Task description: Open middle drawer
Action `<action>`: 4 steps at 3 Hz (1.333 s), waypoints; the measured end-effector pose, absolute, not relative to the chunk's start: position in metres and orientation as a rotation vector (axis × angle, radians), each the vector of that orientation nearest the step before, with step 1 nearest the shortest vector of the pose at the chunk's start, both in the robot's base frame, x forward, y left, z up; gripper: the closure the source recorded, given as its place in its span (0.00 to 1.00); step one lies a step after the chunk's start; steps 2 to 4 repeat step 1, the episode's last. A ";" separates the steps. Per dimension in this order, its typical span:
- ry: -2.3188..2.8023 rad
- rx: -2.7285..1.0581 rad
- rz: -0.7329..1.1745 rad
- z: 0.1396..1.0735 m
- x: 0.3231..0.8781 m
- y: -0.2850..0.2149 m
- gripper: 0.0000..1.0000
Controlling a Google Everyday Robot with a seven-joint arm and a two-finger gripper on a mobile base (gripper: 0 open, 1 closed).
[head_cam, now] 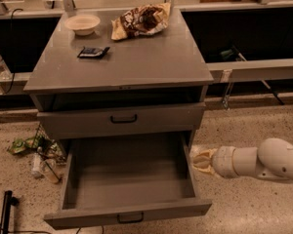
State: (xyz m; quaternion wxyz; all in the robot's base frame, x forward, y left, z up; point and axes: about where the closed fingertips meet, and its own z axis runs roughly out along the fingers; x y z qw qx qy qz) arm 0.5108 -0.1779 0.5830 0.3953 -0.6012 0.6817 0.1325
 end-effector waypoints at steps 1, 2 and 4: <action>1.744 -1.490 0.339 0.586 0.505 -0.189 0.83; 1.744 -1.490 0.339 0.586 0.505 -0.189 0.83; 1.744 -1.490 0.339 0.586 0.505 -0.189 0.83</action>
Offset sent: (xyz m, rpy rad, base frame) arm 0.0000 0.0000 0.0000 0.0000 0.0000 0.0000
